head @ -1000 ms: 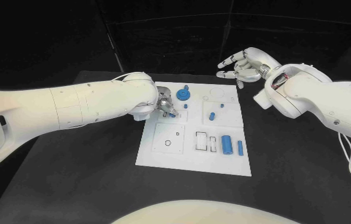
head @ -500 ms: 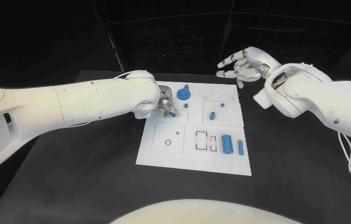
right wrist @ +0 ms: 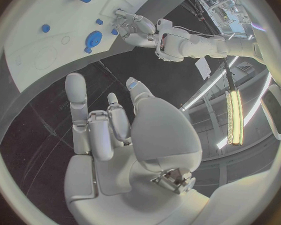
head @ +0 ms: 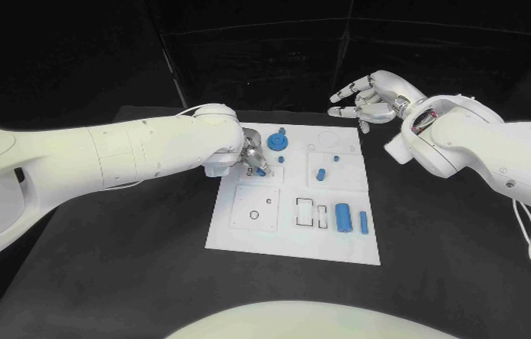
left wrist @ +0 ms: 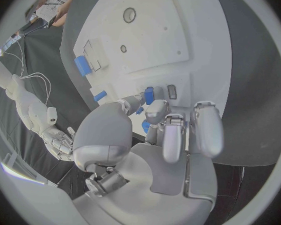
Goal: Assemble the parts on the task board
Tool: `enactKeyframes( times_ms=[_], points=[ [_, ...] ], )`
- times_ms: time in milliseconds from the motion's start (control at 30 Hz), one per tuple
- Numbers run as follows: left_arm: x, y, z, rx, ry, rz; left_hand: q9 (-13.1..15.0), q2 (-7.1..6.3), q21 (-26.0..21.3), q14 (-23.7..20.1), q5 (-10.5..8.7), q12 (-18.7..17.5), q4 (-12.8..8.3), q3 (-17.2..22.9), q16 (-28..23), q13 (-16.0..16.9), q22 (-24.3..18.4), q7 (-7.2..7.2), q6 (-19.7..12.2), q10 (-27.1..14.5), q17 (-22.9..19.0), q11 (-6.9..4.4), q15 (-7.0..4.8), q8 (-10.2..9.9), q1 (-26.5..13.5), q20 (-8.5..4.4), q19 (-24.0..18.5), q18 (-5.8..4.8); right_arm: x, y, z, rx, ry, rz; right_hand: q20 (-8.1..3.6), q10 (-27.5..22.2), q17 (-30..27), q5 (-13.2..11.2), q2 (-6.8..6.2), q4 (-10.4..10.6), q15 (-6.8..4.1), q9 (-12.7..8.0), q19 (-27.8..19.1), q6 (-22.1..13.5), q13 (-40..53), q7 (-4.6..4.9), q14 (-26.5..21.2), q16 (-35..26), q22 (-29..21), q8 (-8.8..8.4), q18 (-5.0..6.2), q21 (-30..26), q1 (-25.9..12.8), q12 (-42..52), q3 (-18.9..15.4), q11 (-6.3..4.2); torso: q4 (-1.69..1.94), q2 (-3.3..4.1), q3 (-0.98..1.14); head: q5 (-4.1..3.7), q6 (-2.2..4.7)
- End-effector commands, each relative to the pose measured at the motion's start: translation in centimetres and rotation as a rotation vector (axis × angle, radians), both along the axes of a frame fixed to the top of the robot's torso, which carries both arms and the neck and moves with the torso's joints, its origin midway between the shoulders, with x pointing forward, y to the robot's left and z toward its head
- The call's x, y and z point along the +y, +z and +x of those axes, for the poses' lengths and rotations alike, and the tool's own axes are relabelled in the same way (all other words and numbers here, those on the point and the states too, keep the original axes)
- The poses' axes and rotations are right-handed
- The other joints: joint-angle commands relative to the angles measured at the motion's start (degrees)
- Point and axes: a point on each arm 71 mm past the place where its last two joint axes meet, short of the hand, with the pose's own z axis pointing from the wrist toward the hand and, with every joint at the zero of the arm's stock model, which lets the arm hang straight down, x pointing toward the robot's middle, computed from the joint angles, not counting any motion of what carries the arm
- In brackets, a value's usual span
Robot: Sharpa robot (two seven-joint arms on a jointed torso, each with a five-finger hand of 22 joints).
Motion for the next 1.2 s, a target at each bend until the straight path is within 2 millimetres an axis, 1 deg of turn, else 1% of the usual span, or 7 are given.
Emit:
enactKeyframes(
  times_ms=[33,167,333,467,600,1067,1200],
  points=[
    [0.23,-0.58,-0.13,0.021,0.004,0.032,0.10,0.92,0.35,5.84,-0.18,0.27,-4.25,4.75,0.18,0.06,0.11,-0.01,0.46,0.40,15.09,0.16,-0.26,0.27,-0.46,-0.22,0.03,-0.58,-0.06,0.07,0.02,0.002,0.005,-0.006,-0.22,0.08,3.36,0.47,0.29,0.41,-0.37,-0.06,-0.23,-0.05,-0.03,-0.13,3.27,-0.37,-0.13,0.24,0.60,-0.34,-0.17,0.10,0.06,-0.32,0.02,0.03,-0.05,-0.05,-0.02],
    [0.29,-0.58,-0.08,0.022,0.008,0.028,0.12,1.88,0.33,5.84,-0.20,0.44,-2.99,4.10,0.18,0.22,0.12,-0.20,0.89,0.52,15.09,0.02,-0.39,0.35,-1.94,-0.37,0.05,-0.58,-0.05,0.04,0.03,0.003,0.006,-0.009,-0.25,0.05,3.37,1.23,0.27,0.56,-0.39,-0.07,-0.18,-0.05,-0.07,-0.14,3.28,-0.39,-0.15,0.35,0.60,-0.39,0.02,0.09,0.03,-0.34,-0.03,0.02,-0.06,-0.10,-0.10],
    [0.49,-0.58,-0.06,0.026,0.015,0.025,0.19,2.51,0.28,5.84,-0.23,0.53,-2.41,3.77,0.18,0.29,0.07,-0.34,1.13,0.57,15.09,-0.11,-0.51,0.44,-2.78,-0.49,0.04,-0.57,-0.01,0.02,0.07,0.003,0.008,-0.013,-0.26,0.03,3.39,1.95,0.24,0.69,-0.40,-0.09,-0.17,-0.13,-0.10,-0.14,3.30,-0.40,-0.24,0.41,0.60,-0.46,0.22,0.10,0.01,-0.35,0.07,0.00,-0.06,-0.31,-0.15],
    [0.63,-0.56,-0.12,0.035,0.019,0.023,0.23,2.57,0.26,5.84,-0.23,0.52,-2.35,3.68,0.18,0.26,0.04,-0.38,1.20,0.56,15.09,-0.14,-0.53,0.50,-2.93,-0.52,0.03,-0.57,0.00,0.01,0.09,-0.001,0.009,-0.019,-0.27,0.05,3.41,2.43,0.22,0.77,-0.41,-0.10,-0.13,-0.22,-0.08,-0.13,3.31,-0.40,-0.23,0.42,0.60,-0.47,0.34,0.13,0.01,-0.35,0.11,0.02,-0.02,-0.38,-0.18],
    [0.80,-0.43,-0.15,0.042,0.019,0.026,0.38,2.74,0.25,5.84,-0.24,0.56,-2.11,3.35,0.18,0.30,0.06,-0.50,1.46,0.60,15.09,-0.24,-0.61,0.72,-3.37,-0.59,0.04,-0.57,-0.01,-0.01,0.13,-0.001,0.008,-0.023,-0.28,0.00,3.35,2.83,0.19,0.85,-0.41,-0.10,-0.11,-0.24,-0.14,-0.14,3.30,-0.44,-0.25,0.46,0.60,-0.49,0.43,0.09,0.01,-0.35,0.05,0.01,-0.09,-0.38,-0.15],
    [0.56,-0.26,-0.05,0.065,0.003,0.049,0.63,2.78,0.21,5.84,-0.25,0.65,-1.94,2.78,0.18,0.39,0.04,-0.70,1.70,0.68,15.09,-0.40,-0.75,1.01,-3.92,-0.72,0.04,-0.57,0.17,-0.05,0.16,0.000,0.013,-0.027,-0.29,-0.05,3.31,3.59,0.13,1.00,-0.42,-0.11,-0.12,-0.28,-0.20,-0.14,3.30,-0.49,-0.40,0.54,0.61,-0.60,0.64,0.07,0.03,-0.36,0.07,-0.01,0.00,-0.42,-0.35],
    [0.59,-0.26,0.00,0.066,0.003,0.051,0.66,2.71,0.19,5.84,-0.25,0.61,-2.06,2.72,0.18,0.33,0.00,-0.74,1.68,0.66,15.09,-0.43,-0.77,1.03,-3.89,-0.75,0.03,-0.56,0.19,-0.05,0.17,0.000,0.014,-0.027,-0.29,-0.06,3.30,3.74,0.13,1.02,-0.42,-0.11,-0.09,-0.29,-0.21,-0.14,3.30,-0.50,-0.34,0.56,0.60,-0.57,0.69,0.06,0.05,-0.36,0.03,0.00,-0.02,-0.45,-0.35]
  ],
)
